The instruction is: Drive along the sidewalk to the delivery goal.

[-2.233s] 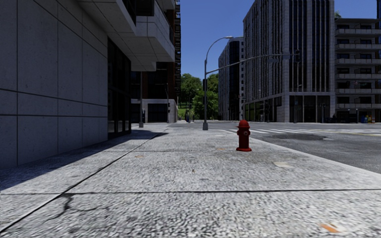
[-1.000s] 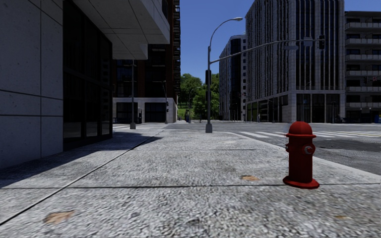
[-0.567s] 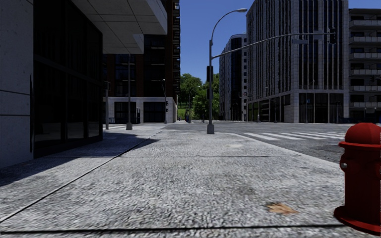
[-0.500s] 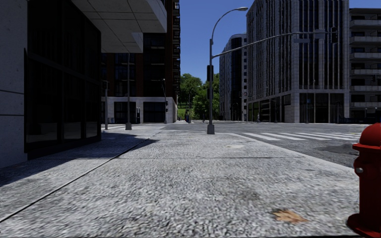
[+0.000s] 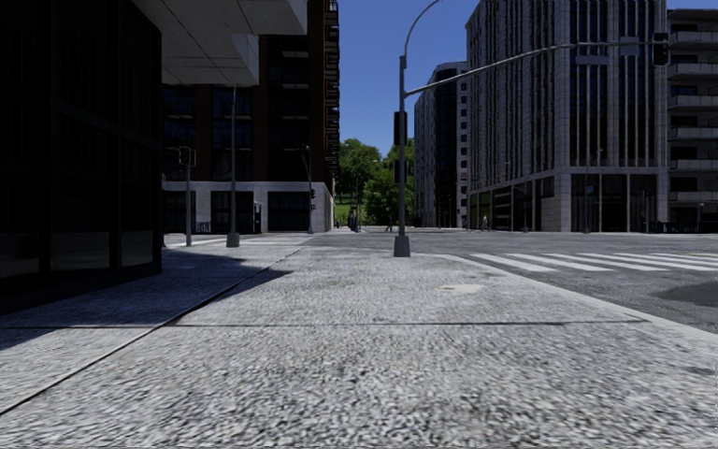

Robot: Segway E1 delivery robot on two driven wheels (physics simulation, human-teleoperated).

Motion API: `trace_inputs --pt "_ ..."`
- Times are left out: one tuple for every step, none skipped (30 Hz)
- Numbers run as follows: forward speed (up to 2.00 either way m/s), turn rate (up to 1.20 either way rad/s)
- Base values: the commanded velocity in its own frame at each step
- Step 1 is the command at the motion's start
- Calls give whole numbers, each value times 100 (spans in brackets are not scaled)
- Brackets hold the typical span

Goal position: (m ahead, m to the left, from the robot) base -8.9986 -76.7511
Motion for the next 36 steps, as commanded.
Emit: trace_inputs --pt "200 0" --pt "200 0" --pt "200 0" --pt "200 0" --pt "200 0" --pt "200 0" --pt "200 0" --pt "200 0" --pt "200 0" --pt "200 0" --pt "200 0" --pt "200 0" --pt "200 0" --pt "200 0" --pt "200 0" --pt "200 0" --pt "200 0" --pt "200 0" --pt "200 0" --pt "200 0" --pt "200 0" --pt "200 0" --pt "200 0" --pt "200 0" --pt "200 0" --pt "200 0" --pt "200 0" --pt "200 0" --pt "200 0" --pt "200 0" --pt "200 0" --pt "200 0" --pt "200 0" --pt "200 0" --pt "200 0" --pt "200 0"
